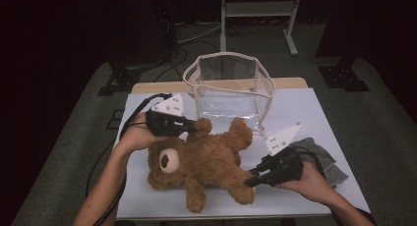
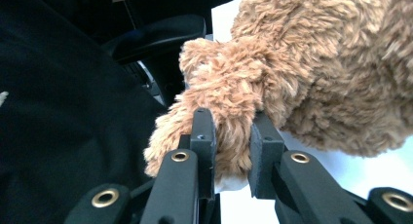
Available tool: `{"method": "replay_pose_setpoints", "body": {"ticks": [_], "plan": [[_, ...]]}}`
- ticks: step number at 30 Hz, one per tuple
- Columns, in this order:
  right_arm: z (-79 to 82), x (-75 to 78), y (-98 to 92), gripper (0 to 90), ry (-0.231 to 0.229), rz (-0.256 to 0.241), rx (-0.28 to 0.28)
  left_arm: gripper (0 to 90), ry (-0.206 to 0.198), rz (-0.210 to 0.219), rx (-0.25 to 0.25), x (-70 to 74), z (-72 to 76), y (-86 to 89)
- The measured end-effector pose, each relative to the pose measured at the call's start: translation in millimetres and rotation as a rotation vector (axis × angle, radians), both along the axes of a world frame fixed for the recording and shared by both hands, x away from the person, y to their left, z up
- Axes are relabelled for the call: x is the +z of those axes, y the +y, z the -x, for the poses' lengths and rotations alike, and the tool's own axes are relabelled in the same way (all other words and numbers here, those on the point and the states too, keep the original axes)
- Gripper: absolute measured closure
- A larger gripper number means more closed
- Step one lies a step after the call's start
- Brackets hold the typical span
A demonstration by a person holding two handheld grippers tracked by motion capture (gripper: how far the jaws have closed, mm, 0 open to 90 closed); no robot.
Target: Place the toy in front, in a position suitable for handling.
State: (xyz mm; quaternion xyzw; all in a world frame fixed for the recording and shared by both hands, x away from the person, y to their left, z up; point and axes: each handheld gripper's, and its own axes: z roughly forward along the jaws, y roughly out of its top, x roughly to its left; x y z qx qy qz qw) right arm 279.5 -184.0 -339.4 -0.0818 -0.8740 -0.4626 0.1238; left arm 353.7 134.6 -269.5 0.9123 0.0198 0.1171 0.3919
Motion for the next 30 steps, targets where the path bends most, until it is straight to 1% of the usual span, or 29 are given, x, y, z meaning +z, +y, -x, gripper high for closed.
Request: {"method": "replay_pose_setpoints", "body": {"ticks": [1,2,3,6,7,8,9,10,11,12,13,14,15,17,18,19,20,21,22,23,24,25,27,30], "plan": [[0.0,0.0,0.0,75.3,0.000,0.000,0.000,83.7,0.000,0.000,0.000,0.0,0.0,0.0],[1.5,-2.3,-15.6,75.3,0.012,0.004,-0.018,83.7,0.007,-0.009,-0.023,-2.1,-2.5,-15.5],[1.5,-2.3,-15.6,75.3,0.012,0.004,-0.018,83.6,0.007,-0.009,-0.023,-2.1,-2.5,-15.5],[3.9,-9.8,-38.8,75.2,0.017,0.029,-0.052,83.6,0.034,-0.041,-0.067,-12.0,-10.3,-40.6],[4.2,-13.2,-45.2,75.2,0.030,0.036,-0.063,83.6,0.038,-0.047,-0.073,-15.4,-12.1,-46.2],[3.6,-16.4,-49.9,75.1,0.038,0.039,-0.071,83.6,0.046,-0.052,-0.086,-22.1,-15.1,-55.0],[3.0,-21.7,-57.3,75.1,0.050,0.052,-0.088,83.6,0.049,-0.056,-0.090,-26.4,-16.6,-60.0],[2.5,-25.3,-61.2,75.0,0.050,0.065,-0.096,83.6,0.053,-0.072,-0.100,-33.7,-19.7,-67.7],[1.4,-32.0,-67.0,74.9,0.048,0.091,-0.113,83.5,0.056,-0.079,-0.104,-38.5,-21.3,-72.1],[-0.5,-43.5,-73.4,74.7,0.047,0.127,-0.137,83.4,0.065,-0.082,-0.121,-48.5,-25.2,-81.4],[-0.5,-43.5,-73.4,74.7,0.047,0.127,-0.137,83.2,0.065,-0.082,-0.121,-48.5,-25.2,-81.4],[-2.4,-51.0,-76.5,74.6,0.057,0.143,-0.145,83.2,0.073,-0.077,-0.129,-52.9,-26.8,-85.2],[-3.9,-58.0,-79.5,74.5,0.070,0.134,-0.153,82.9,0.076,-0.074,-0.130,-56.3,-28.3,-88.0],[-5.8,-66.9,-83.7,73.9,0.080,0.118,-0.168,81.3,0.085,-0.072,-0.138,-60.3,-30.4,-91.4],[-5.5,-70.3,-84.1,72.0,0.075,0.110,-0.167,77.0,0.086,-0.075,-0.141,-60.7,-31.1,-92.0],[-5.5,-70.3,-84.1,72.0,0.075,0.110,-0.167,77.0,0.094,-0.075,-0.143,-60.6,-31.2,-91.9],[-4.8,-71.0,-83.5,70.5,0.076,0.113,-0.167,74.3,0.094,-0.078,-0.151,-59.8,-30.7,-91.1],[-4.2,-71.4,-82.8,67.9,0.076,0.118,-0.162,71.6,0.091,-0.083,-0.151,-58.7,-29.8,-90.1],[-3.4,-71.7,-82.0,63.6,0.074,0.122,-0.163,67.1,0.082,-0.085,-0.142,-57.7,-28.6,-88.9],[-2.5,-71.5,-81.8,58.8,0.080,0.132,-0.164,62.2,0.081,-0.090,-0.134,-56.5,-27.5,-87.1],[-1.9,-71.2,-82.1,54.7,0.076,0.136,-0.165,56.9,0.077,-0.088,-0.128,-55.6,-26.1,-84.7],[-0.9,-69.6,-83.4,51.8,0.072,0.140,-0.171,56.9,0.073,-0.083,-0.120,-54.7,-24.6,-81.6],[0.9,-64.9,-89.8,46.1,0.058,0.125,-0.194,51.8,0.070,-0.061,-0.111,-53.4,-20.9,-72.5],[2.1,-58.1,-102.2,42.4,0.030,0.116,-0.247,46.8,0.070,-0.034,-0.088,-53.4,-14.4,-59.9]]}}
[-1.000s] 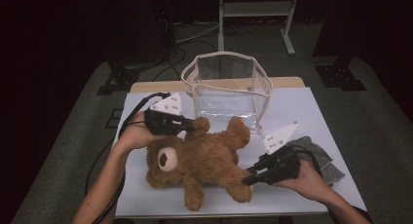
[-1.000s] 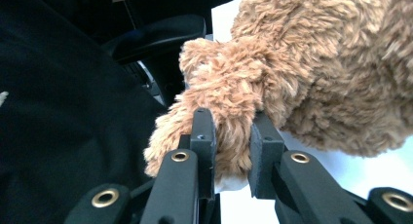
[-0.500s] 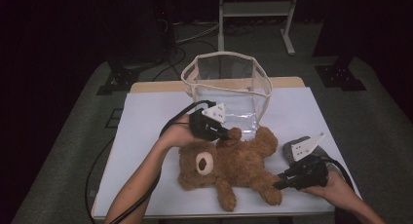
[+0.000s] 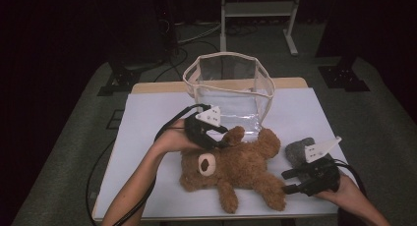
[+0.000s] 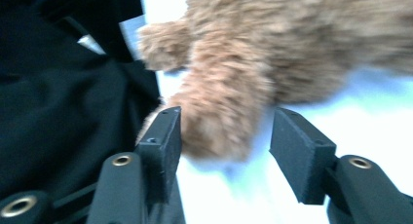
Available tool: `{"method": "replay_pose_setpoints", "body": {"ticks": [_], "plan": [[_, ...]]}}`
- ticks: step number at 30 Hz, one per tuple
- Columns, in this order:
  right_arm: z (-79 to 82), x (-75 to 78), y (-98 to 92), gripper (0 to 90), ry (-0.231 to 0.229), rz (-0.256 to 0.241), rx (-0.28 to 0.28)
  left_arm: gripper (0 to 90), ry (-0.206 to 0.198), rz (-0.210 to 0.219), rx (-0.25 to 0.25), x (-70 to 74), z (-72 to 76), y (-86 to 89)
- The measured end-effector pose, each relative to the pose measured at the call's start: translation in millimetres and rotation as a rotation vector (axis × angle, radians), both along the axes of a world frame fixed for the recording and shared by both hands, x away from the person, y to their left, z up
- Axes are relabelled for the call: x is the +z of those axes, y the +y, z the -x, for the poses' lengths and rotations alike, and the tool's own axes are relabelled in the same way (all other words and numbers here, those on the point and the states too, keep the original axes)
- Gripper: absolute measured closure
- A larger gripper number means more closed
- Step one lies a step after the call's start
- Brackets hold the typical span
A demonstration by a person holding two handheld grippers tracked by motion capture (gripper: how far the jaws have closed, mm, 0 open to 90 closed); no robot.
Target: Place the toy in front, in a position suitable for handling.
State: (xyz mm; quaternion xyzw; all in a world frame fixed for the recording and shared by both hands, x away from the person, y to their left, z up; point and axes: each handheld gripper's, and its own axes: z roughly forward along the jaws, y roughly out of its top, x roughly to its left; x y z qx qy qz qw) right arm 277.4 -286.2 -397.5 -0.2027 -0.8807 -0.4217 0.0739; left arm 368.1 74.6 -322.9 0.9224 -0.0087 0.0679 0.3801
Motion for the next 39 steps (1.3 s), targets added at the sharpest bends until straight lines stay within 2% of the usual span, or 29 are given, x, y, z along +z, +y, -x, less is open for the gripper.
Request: {"method": "replay_pose_setpoints", "body": {"ticks": [2,5,8,9,10,11,12,15,16,17,18,25,28,32,35,36,37,39], "plan": [[-0.6,3.5,-11.1,40.6,-0.031,0.008,-0.048,42.5,0.003,0.025,0.015,-1.5,7.1,10.4],[-3.1,6.9,-27.9,38.7,-0.080,0.042,-0.126,38.1,-0.004,0.040,0.031,-3.8,16.6,22.0],[-8.2,7.4,-45.2,36.1,-0.145,0.112,-0.214,31.2,0.003,0.057,0.045,-5.9,26.8,34.0],[-8.2,7.4,-45.2,36.1,-0.145,0.112,-0.214,31.2,-0.007,0.055,0.045,-6.3,30.5,37.9],[-12.2,4.8,-51.4,35.7,-0.153,0.137,-0.244,28.3,-0.012,0.059,0.051,-7.2,34.5,41.1],[-12.2,4.8,-51.4,35.7,-0.153,0.137,-0.244,28.3,-0.012,0.059,0.054,-7.6,37.9,44.5],[-16.8,0.2,-56.0,35.3,-0.169,0.169,-0.262,26.4,-0.012,0.058,0.054,-8.1,41.1,47.7],[-22.2,-6.3,-59.3,33.7,-0.171,0.191,-0.280,23.9,-0.020,0.051,0.075,-11.6,48.9,55.3],[-28.0,-12.5,-61.1,33.4,-0.170,0.222,-0.289,22.0,-0.016,0.046,0.083,-15.4,51.7,59.4],[-28.0,-12.5,-61.1,33.4,-0.170,0.222,-0.289,21.7,-0.016,0.046,0.083,-15.4,51.7,59.4],[-32.4,-17.2,-62.3,33.1,-0.175,0.243,-0.299,20.4,-0.016,0.041,0.088,-17.7,52.8,61.1],[-45.0,-29.4,-66.4,33.5,-0.171,0.256,-0.325,15.7,-0.014,0.006,0.116,-39.1,53.5,66.4],[-51.0,-39.9,-66.2,39.8,-0.147,0.265,-0.325,10.7,-0.001,-0.004,0.138,-50.3,51.7,64.0],[-52.3,-44.3,-65.5,46.3,-0.148,0.269,-0.322,10.3,-0.023,0.003,0.154,-59.0,50.9,62.2],[-52.4,-45.2,-66.0,56.0,-0.149,0.268,-0.328,12.9,-0.023,-0.008,0.170,-64.0,49.1,58.4],[-53.4,-45.2,-67.2,64.4,-0.137,0.257,-0.332,16.8,-0.019,-0.006,0.182,-65.3,49.0,57.1],[-53.4,-45.2,-67.2,64.4,-0.137,0.257,-0.332,16.8,-0.013,-0.006,0.192,-65.4,48.6,56.5],[-54.5,-45.2,-68.2,70.3,-0.126,0.245,-0.330,21.1,-0.007,-0.008,0.199,-65.1,49.3,55.6]]}}
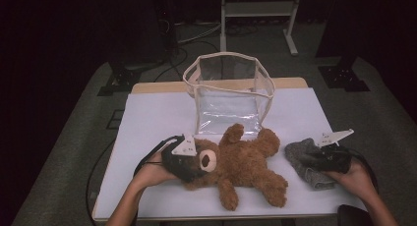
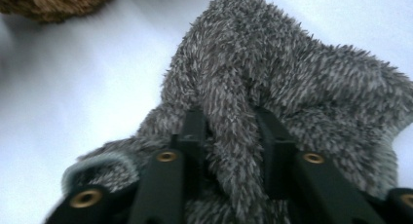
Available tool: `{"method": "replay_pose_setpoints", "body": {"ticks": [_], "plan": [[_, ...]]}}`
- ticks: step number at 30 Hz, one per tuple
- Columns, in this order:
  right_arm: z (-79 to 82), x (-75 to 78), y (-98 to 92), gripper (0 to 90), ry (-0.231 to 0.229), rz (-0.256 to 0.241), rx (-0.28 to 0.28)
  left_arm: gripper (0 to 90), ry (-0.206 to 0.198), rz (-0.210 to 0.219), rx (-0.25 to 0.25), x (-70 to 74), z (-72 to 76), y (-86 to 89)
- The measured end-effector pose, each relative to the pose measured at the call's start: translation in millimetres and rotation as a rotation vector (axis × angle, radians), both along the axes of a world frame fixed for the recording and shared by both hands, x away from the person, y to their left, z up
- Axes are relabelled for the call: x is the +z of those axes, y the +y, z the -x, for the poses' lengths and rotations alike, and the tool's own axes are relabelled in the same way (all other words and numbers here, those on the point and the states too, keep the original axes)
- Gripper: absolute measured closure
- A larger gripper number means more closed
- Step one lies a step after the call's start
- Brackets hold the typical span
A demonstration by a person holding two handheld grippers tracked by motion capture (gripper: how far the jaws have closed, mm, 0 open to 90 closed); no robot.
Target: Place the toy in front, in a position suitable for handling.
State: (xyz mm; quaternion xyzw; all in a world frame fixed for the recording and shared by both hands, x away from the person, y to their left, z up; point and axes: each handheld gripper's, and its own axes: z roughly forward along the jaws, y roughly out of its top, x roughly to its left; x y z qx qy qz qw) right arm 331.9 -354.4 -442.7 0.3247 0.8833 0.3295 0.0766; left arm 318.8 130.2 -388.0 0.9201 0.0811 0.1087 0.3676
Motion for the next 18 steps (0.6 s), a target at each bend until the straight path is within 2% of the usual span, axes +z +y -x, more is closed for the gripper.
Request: {"method": "replay_pose_setpoints", "body": {"ticks": [2,5,7,9,12,13,14,18], "plan": [[-1.5,0.2,-1.9,73.8,0.011,-0.015,0.008,25.0,0.003,-0.010,0.004,0.9,2.4,-1.1],[-2.8,3.5,-1.7,76.1,0.017,-0.012,0.019,28.4,-0.001,-0.024,-0.001,2.6,3.8,-2.6],[-1.5,8.6,1.3,76.5,0.013,-0.015,0.033,29.8,0.003,-0.023,-0.005,3.3,3.0,-3.4],[0.4,17.0,5.7,76.6,0.000,-0.041,0.062,30.6,0.009,-0.019,-0.007,3.8,2.0,-4.1],[6.5,39.0,17.9,76.5,-0.040,-0.084,0.112,31.0,0.015,-0.014,-0.013,4.4,0.4,-5.4],[11.8,59.0,28.7,76.5,-0.080,-0.112,0.151,31.0,0.017,-0.014,-0.014,4.7,-0.1,-5.9],[11.8,59.0,28.7,76.5,-0.080,-0.112,0.151,31.0,0.020,-0.014,-0.014,5.0,-0.7,-6.3],[21.0,98.7,56.2,76.4,-0.156,-0.177,0.258,30.8,0.040,-0.006,-0.005,5.2,-5.0,-7.2]]}}
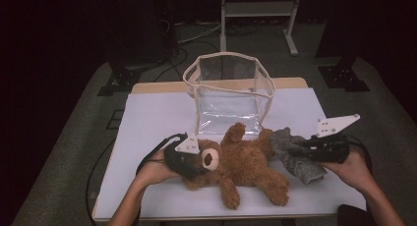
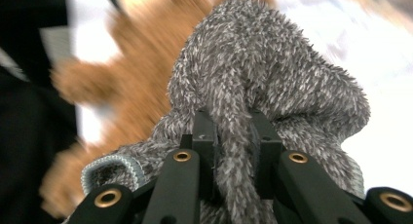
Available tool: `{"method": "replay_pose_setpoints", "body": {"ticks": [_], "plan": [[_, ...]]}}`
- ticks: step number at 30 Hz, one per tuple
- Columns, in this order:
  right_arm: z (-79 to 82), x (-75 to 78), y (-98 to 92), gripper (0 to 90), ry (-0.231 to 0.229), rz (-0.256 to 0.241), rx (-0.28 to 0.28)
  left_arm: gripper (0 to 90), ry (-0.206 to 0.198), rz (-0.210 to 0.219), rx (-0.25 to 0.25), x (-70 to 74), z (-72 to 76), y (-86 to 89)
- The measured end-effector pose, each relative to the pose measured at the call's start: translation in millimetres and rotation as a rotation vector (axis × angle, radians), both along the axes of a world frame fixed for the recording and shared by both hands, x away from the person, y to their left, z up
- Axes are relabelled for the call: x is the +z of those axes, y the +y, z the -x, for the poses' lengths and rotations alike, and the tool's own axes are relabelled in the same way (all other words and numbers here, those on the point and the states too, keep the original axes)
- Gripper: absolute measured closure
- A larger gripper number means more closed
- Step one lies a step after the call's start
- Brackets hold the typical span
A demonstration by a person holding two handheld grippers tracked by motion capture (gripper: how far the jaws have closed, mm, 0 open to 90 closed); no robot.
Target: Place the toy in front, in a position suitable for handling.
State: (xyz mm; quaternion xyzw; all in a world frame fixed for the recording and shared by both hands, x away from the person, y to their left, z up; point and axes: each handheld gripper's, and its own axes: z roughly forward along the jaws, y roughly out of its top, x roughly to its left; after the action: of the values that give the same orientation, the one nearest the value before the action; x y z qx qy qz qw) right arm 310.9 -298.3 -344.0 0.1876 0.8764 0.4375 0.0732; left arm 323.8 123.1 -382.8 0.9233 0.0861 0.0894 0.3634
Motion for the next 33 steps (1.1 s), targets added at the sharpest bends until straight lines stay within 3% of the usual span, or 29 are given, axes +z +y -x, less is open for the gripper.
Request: {"method": "replay_pose_setpoints", "body": {"ticks": [1,2,5,8,9,10,11,14,17,19,21,22,23,27,30,32,33], "plan": [[3.2,14.4,19.6,76.3,-0.022,-0.015,0.062,30.5,0.004,0.000,0.003,0.3,-0.6,-0.4],[3.2,14.4,19.6,76.3,-0.022,-0.015,0.062,30.5,0.003,-0.001,0.003,0.6,-1.3,-1.0],[3.7,23.8,59.8,76.2,-0.033,-0.008,0.178,30.1,0.005,-0.002,0.012,1.3,-2.5,-4.3],[2.4,17.8,100.6,76.2,-0.023,0.041,0.268,29.6,0.008,-0.006,0.020,1.7,-3.4,-5.5],[1.5,10.2,121.0,76.1,-0.021,0.085,0.308,29.3,0.006,-0.007,0.019,1.7,-3.5,-5.3],[1.5,10.2,121.0,76.1,-0.021,0.085,0.308,29.3,0.007,-0.006,0.020,1.3,-3.6,-4.8],[0.9,0.4,136.9,76.1,-0.017,0.141,0.329,29.1,0.008,-0.005,0.023,0.7,-3.8,-4.3],[0.3,-8.0,142.1,76.1,-0.018,0.173,0.333,28.9,0.010,0.004,0.028,-0.8,-3.7,-2.3],[1.8,-10.1,131.5,76.2,-0.013,0.161,0.316,28.8,0.010,0.011,0.037,-1.0,-3.0,-1.9],[4.6,-9.9,110.3,76.2,-0.012,0.165,0.273,28.7,0.014,0.012,0.045,-0.6,-3.6,-2.4],[6.1,-10.4,102.0,76.2,-0.006,0.166,0.250,28.7,0.022,0.011,0.055,0.3,-3.7,-3.5],[8.4,-12.8,84.0,76.2,0.001,0.168,0.207,28.7,0.024,0.011,0.058,0.5,-3.6,-3.9],[8.4,-12.8,84.0,76.2,0.001,0.168,0.207,28.7,0.024,0.011,0.059,0.7,-3.6,-4.6],[10.3,-19.5,52.9,76.1,0.033,0.141,0.121,28.7,0.023,-0.002,0.059,2.4,-3.9,-7.9],[10.9,-17.5,53.4,76.1,0.025,0.127,0.124,28.7,0.020,-0.011,0.064,3.0,-3.5,-10.2],[9.7,-12.3,64.3,76.1,0.003,0.131,0.146,28.8,0.014,-0.018,0.065,3.6,-2.8,-11.5],[6.2,-7.1,81.1,76.1,-0.024,0.147,0.177,28.8,0.008,-0.025,0.064,4.2,-2.0,-12.6]]}}
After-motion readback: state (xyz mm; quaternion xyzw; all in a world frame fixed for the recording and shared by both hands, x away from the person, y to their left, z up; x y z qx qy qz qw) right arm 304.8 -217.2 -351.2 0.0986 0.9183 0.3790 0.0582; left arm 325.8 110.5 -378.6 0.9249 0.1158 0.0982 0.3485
